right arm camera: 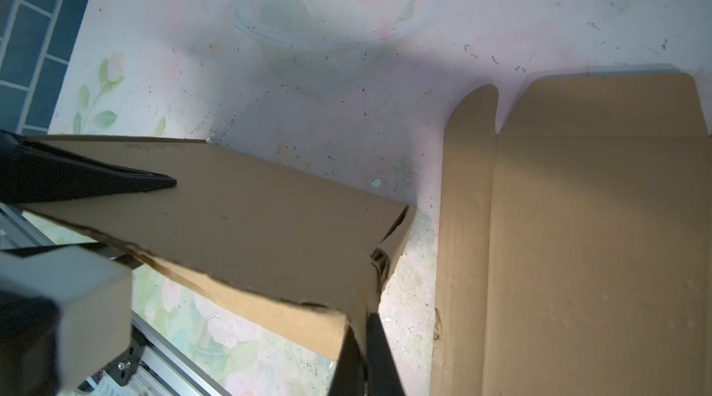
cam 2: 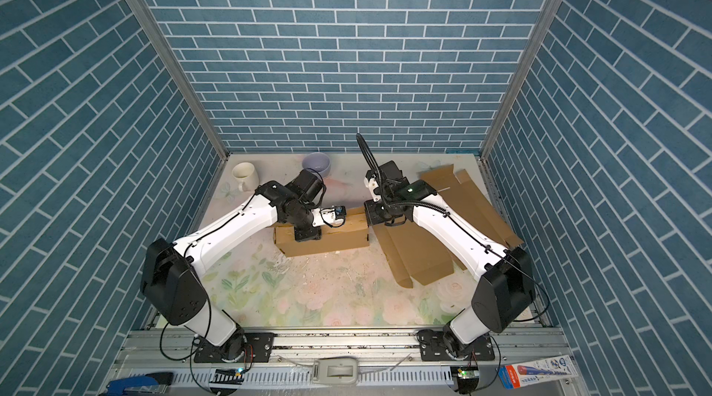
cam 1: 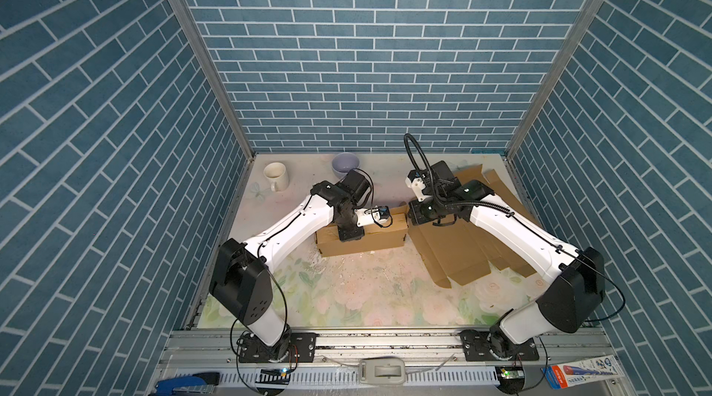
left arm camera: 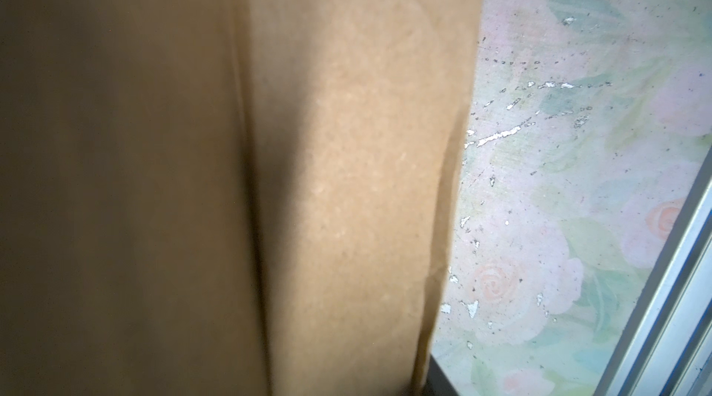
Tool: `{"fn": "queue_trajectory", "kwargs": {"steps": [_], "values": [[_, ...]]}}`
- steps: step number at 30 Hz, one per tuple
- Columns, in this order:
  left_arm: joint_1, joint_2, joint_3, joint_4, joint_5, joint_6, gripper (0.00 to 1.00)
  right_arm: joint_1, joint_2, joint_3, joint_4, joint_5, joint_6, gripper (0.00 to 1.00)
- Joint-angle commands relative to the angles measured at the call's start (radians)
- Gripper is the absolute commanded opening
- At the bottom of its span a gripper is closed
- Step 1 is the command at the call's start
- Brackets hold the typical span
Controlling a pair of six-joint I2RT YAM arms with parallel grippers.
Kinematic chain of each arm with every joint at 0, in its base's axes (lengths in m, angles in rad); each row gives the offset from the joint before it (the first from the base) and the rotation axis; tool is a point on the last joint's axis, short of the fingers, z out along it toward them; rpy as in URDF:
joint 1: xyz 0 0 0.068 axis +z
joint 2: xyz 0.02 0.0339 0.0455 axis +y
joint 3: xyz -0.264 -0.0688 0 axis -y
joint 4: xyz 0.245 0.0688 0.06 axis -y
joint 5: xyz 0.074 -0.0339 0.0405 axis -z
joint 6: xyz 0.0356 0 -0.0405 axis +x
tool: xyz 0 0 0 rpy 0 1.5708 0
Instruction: Fold the paper box
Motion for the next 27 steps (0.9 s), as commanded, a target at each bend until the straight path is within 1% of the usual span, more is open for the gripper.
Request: {"fn": "queue_trajectory", "kwargs": {"steps": [1, 4, 9, 12, 14, 18, 22, 27], "values": [[-0.003, 0.078, -0.037, 0.060, 0.067, -0.001, 0.34, 0.005, -0.002, 0.004, 0.051, -0.009, 0.198, 0.00], [-0.003, 0.076, -0.034, 0.061, 0.065, -0.001, 0.34, 0.007, -0.020, -0.032, 0.097, 0.005, 0.256, 0.00], [-0.003, 0.076, -0.027, 0.065, 0.051, -0.014, 0.37, 0.015, -0.044, -0.113, 0.140, 0.069, 0.302, 0.00], [-0.002, 0.078, -0.020, 0.066, 0.037, -0.029, 0.41, 0.022, -0.051, -0.151, 0.164, 0.082, 0.313, 0.00], [-0.002, 0.077, -0.016, 0.065, 0.031, -0.031, 0.43, 0.023, -0.048, -0.174, 0.168, 0.115, 0.310, 0.00], [0.001, 0.068, -0.008, 0.066, 0.005, -0.043, 0.49, 0.023, -0.044, -0.213, 0.194, 0.113, 0.323, 0.00], [0.007, 0.049, -0.002, 0.069, -0.025, -0.044, 0.59, 0.023, -0.045, -0.210, 0.193, 0.130, 0.317, 0.00], [0.013, 0.029, 0.032, 0.044, -0.057, -0.039, 0.66, 0.023, -0.033, -0.196, 0.169, 0.149, 0.295, 0.00]]}}
